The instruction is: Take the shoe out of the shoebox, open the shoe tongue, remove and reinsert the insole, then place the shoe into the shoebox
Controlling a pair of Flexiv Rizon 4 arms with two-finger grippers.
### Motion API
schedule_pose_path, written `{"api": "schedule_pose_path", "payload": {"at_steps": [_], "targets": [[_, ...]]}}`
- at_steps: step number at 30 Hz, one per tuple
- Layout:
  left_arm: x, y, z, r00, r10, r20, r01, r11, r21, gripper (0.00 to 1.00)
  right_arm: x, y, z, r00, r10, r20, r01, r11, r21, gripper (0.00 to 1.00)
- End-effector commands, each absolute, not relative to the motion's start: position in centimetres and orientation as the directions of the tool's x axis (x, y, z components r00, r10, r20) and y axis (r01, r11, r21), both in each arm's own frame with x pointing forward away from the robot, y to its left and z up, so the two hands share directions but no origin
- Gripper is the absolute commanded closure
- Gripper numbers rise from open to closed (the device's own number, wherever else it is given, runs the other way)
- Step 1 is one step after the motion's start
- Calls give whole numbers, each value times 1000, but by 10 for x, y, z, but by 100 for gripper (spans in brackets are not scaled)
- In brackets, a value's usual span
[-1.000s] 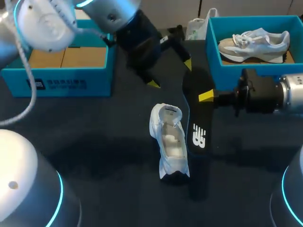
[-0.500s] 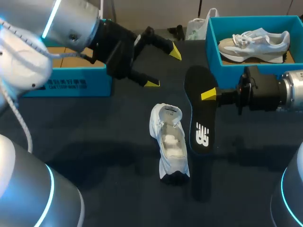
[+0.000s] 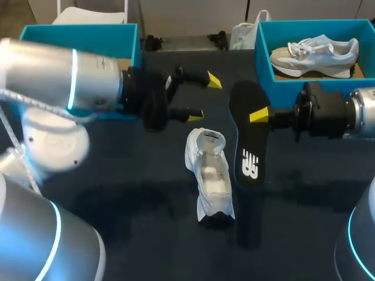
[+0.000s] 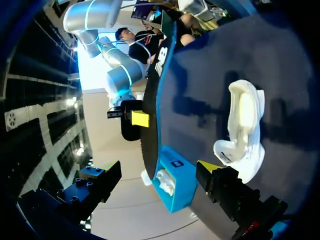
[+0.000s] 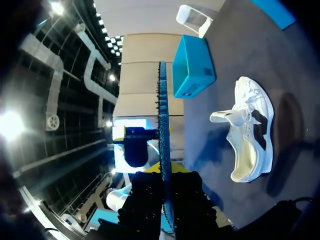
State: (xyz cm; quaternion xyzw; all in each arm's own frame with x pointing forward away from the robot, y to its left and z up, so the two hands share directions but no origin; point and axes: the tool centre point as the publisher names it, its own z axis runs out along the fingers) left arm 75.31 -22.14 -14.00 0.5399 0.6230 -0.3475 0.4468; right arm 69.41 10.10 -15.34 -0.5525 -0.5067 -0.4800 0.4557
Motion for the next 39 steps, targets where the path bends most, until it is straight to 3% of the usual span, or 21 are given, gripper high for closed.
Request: {"api": "schedule_pose_path", "payload": {"at_steps": [1, 14, 16, 17, 18, 20, 22, 23, 29, 32, 39], "targets": [[747, -227, -149, 66, 15, -998, 978, 198, 68, 0, 690, 103, -152, 26, 113, 993, 996, -86, -16, 100], [747, -246, -150, 77, -37, -996, 977, 200, 68, 1, 696, 117, -149, 30, 84, 996, 995, -95, -22, 100], [746, -249, -149, 76, -48, -996, 978, 199, 65, 12, 696, 119, -149, 29, 81, 996, 995, -93, -22, 100], [745, -251, -149, 71, -43, -997, 978, 199, 61, 35, 696, 121, -149, 27, 77, 997, 996, -91, -20, 100], [744, -253, -148, 72, -44, -996, 979, 196, 62, 38, 696, 122, -150, 27, 77, 997, 996, -90, -20, 100], [742, -257, -148, 72, -44, -996, 980, 191, 63, 34, 696, 124, -150, 27, 77, 997, 996, -88, -21, 100], [741, -261, -148, 69, -49, -996, 981, 186, 59, 37, 696, 125, -150, 27, 78, 997, 996, -87, -20, 100], [741, -264, -148, 68, -49, -996, 981, 186, 58, 56, 695, 126, -150, 27, 78, 997, 996, -87, -20, 100], [740, -271, -146, 56, -59, -997, 983, 179, 45, 58, 693, 128, -151, 29, 77, 997, 996, -85, -23, 100], [740, -274, -147, 42, -62, -997, 984, 177, 30, 69, 693, 129, -150, 30, 82, 996, 996, -89, -22, 100], [739, -280, -148, 25, -65, -998, 983, 182, 12, 78, 692, 131, -150, 35, 85, 996, 996, -82, -28, 100]]}}
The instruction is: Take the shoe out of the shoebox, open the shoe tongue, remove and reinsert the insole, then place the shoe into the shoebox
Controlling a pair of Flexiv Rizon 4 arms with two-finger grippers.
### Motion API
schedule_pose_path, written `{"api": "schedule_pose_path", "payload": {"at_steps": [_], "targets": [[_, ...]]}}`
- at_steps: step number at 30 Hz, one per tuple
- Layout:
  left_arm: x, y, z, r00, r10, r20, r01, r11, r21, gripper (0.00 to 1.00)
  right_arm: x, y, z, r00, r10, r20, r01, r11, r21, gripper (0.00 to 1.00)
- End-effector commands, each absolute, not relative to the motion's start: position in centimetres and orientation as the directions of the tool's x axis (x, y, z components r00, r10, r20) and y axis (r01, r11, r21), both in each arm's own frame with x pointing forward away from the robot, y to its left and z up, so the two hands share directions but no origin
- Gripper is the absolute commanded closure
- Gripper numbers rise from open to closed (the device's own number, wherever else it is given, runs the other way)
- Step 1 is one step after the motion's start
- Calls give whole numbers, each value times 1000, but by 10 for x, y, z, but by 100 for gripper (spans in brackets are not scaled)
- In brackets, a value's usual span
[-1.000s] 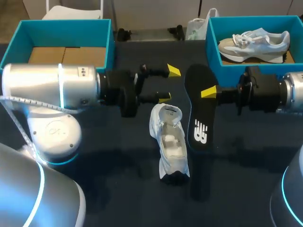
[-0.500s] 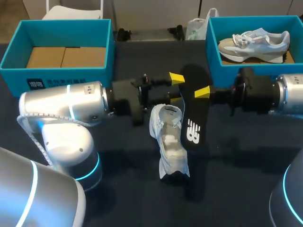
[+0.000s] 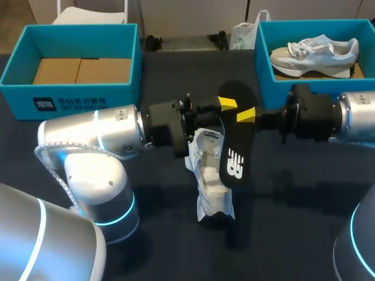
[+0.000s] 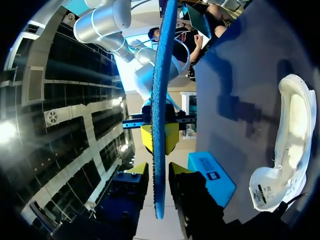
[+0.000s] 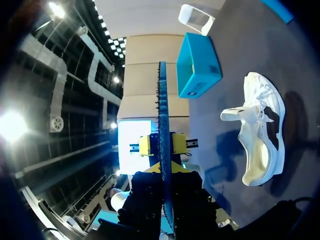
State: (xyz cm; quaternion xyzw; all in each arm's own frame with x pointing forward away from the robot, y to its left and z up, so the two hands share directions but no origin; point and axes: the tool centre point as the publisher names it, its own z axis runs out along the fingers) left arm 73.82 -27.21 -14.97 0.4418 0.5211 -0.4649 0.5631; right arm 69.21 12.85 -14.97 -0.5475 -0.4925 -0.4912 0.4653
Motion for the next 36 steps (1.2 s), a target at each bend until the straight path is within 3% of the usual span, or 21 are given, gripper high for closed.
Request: {"api": "schedule_pose_path", "payload": {"at_steps": [1, 13, 16, 17, 25, 26, 27, 32, 36], "targets": [[739, -280, -148, 24, -66, -998, 983, 182, 12, 79, 692, 131, -150, 35, 85, 996, 996, -82, -28, 100], [741, -287, -151, 12, -61, -998, 982, 187, 1, 84, 694, 136, -151, 40, 93, 995, 997, -67, -34, 100], [741, -287, -154, 17, -51, -999, 982, 187, 7, 89, 694, 136, -151, 42, 97, 994, 997, -66, -36, 100], [741, -287, -154, 17, -49, -999, 982, 188, 7, 100, 694, 136, -151, 42, 97, 994, 997, -65, -36, 100], [738, -289, -157, 18, -35, -999, 984, 177, 12, 100, 690, 136, -152, 34, 94, 995, 997, -75, -27, 100], [739, -289, -157, 10, -32, -999, 983, 182, 4, 100, 689, 135, -152, 40, 95, 995, 996, -82, -32, 84], [740, -289, -158, 3, -28, -1000, 983, 181, -2, 100, 688, 133, -153, 47, 101, 994, 995, -90, -38, 0], [740, -286, -158, -29, -4, -1000, 983, 179, -29, 100, 678, 121, -151, 62, 134, 989, 991, -123, -46, 0], [732, -279, -150, -91, 32, -995, 985, 153, -85, 100, 667, 95, -147, 19, 200, 980, 987, -160, 13, 0]]}}
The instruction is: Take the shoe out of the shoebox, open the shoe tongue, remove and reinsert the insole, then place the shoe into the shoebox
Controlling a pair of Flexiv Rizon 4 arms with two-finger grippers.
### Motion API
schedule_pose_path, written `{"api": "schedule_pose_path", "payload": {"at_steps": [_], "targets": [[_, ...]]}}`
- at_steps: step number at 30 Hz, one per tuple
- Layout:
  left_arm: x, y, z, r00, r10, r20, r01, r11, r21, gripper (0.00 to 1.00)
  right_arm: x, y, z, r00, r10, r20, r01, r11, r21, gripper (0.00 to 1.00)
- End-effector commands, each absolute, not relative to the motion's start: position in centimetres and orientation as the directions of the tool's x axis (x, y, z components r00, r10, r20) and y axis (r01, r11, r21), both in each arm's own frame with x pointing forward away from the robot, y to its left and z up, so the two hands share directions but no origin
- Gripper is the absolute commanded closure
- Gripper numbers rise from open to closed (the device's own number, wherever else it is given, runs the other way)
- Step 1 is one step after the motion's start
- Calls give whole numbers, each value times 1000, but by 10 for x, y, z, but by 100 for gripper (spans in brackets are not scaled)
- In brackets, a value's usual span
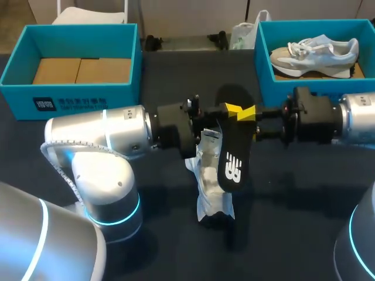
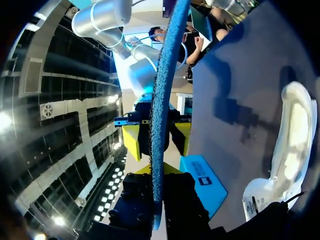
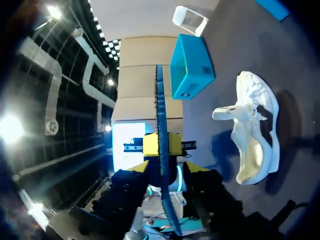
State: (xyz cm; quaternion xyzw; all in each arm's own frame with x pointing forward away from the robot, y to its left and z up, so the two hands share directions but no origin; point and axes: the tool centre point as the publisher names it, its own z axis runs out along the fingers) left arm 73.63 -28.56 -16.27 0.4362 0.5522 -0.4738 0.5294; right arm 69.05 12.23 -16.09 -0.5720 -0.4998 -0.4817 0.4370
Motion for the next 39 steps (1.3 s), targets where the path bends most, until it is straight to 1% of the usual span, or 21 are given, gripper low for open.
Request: {"api": "schedule_pose_path", "payload": {"at_steps": [1, 4, 7, 12, 14, 16, 18, 20, 21, 23, 39], "targets": [[731, -278, -147, -113, 42, -993, 984, 145, -106, 100, 665, 89, -146, 8, 199, 980, 984, -177, 28, 0], [725, -273, -144, -167, 83, -982, 980, 118, -157, 100, 661, 74, -142, -44, 243, 969, 980, -180, 90, 0], [722, -270, -144, -191, 98, -977, 978, 109, -181, 100, 658, 61, -139, -102, 293, 951, 973, -169, 156, 0], [718, -263, -144, -249, 142, -958, 967, 90, -239, 100, 653, 44, -138, -181, 362, 915, 963, -122, 239, 0], [715, -260, -143, -284, 158, -946, 958, 75, -276, 100, 652, 42, -139, -249, 385, 889, 952, -73, 298, 0], [713, -258, -140, -335, 172, -926, 942, 68, -328, 100, 650, 41, -138, -352, 411, 841, 922, -3, 387, 0], [712, -255, -136, -388, 183, -904, 922, 63, -383, 100, 648, 42, -138, -429, 430, 795, 893, 67, 446, 0], [709, -254, -134, -438, 203, -876, 898, 53, -436, 100, 646, 44, -137, -509, 417, 753, 855, 145, 498, 0], [708, -254, -132, -444, 215, -870, 895, 55, -443, 100, 646, 48, -137, -563, 397, 725, 825, 209, 526, 0], [705, -254, -128, -452, 241, -858, 889, 44, -456, 100, 646, 48, -137, -563, 397, 725, 825, 209, 526, 0], [705, -254, -128, -452, 241, -858, 889, 44, -456, 100, 646, 48, -137, -563, 397, 725, 825, 209, 526, 0]]}}
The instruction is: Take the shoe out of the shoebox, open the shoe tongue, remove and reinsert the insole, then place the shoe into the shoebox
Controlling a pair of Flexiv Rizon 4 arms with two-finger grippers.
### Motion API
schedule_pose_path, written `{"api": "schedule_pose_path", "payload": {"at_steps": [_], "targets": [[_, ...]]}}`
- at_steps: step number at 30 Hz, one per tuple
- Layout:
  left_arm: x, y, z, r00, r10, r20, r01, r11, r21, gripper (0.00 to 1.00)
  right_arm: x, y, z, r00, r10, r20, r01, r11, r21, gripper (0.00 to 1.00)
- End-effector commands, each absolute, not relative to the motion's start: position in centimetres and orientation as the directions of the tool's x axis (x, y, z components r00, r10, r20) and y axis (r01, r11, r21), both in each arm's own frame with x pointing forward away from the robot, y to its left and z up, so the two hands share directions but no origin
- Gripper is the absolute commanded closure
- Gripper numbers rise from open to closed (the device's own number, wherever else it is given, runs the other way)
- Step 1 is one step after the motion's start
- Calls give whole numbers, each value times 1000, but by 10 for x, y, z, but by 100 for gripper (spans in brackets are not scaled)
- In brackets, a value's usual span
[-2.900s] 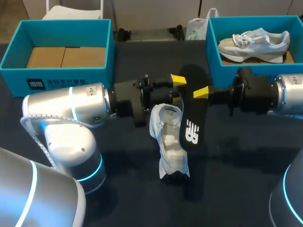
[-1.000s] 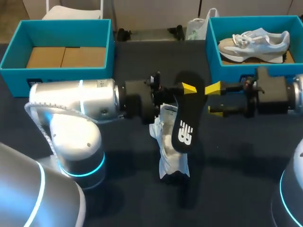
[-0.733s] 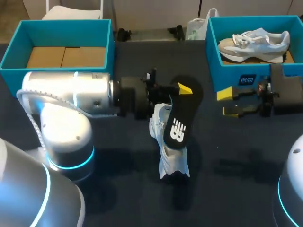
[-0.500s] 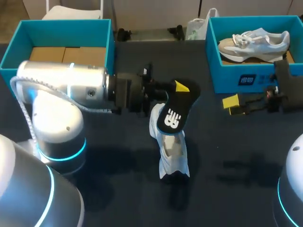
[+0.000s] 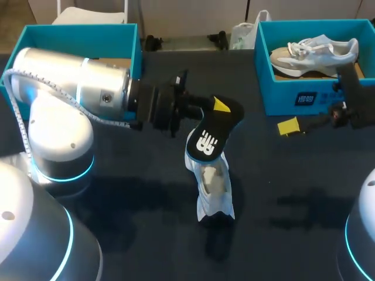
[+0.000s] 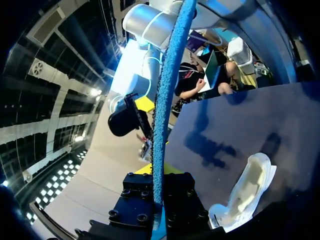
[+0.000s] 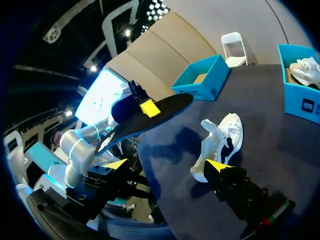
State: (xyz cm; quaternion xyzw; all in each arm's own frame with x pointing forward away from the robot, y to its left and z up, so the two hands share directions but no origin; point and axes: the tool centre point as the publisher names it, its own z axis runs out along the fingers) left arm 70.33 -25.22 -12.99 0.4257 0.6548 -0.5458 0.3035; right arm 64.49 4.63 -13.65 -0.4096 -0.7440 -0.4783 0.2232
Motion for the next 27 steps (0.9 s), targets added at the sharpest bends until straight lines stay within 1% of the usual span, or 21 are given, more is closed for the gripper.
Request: {"api": "schedule_pose_path", "payload": {"at_steps": [1, 2, 3, 4, 5, 6, 7, 8, 9, 10, 11, 12, 13, 27], "targets": [[705, -254, -128, -452, 241, -858, 889, 44, -456, 100, 646, 48, -137, -563, 397, 725, 825, 209, 526, 0], [705, -254, -128, -452, 241, -858, 889, 44, -456, 100, 649, 46, -141, -590, 425, 687, 805, 236, 544, 0], [705, -254, -128, -452, 241, -858, 889, 44, -456, 100, 652, 44, -143, -639, 447, 626, 762, 256, 595, 0], [705, -254, -128, -452, 241, -858, 889, 44, -456, 100, 654, 43, -145, -650, 440, 619, 755, 282, 593, 0], [705, -254, -128, -452, 241, -858, 889, 44, -456, 100, 656, 41, -146, -697, 448, 560, 709, 309, 634, 0], [705, -254, -128, -452, 241, -858, 889, 44, -456, 100, 658, 41, -146, -734, 427, 528, 673, 350, 651, 0], [705, -254, -128, -452, 241, -858, 889, 44, -456, 100, 660, 39, -147, -768, 444, 462, 628, 380, 679, 0], [705, -254, -128, -452, 241, -858, 889, 44, -456, 100, 662, 38, -148, -809, 405, 426, 576, 405, 710, 0], [705, -254, -128, -452, 241, -858, 889, 44, -456, 100, 663, 37, -148, -830, 400, 390, 544, 425, 723, 0], [705, -254, -128, -452, 241, -858, 889, 44, -456, 100, 664, 36, -147, -881, 352, 317, 458, 461, 760, 0], [705, -254, -128, -452, 241, -858, 889, 44, -456, 100, 664, 36, -147, -898, 316, 305, 428, 475, 769, 0], [705, -254, -128, -452, 241, -858, 889, 44, -456, 100, 665, 36, -147, -924, 283, 258, 374, 519, 769, 0], [705, -254, -128, -452, 241, -858, 889, 44, -456, 100, 667, 36, -150, -927, 259, 271, 371, 524, 767, 0], [705, -254, -128, -452, 241, -858, 889, 44, -456, 100, 667, 36, -150, -927, 259, 271, 371, 524, 767, 0]]}}
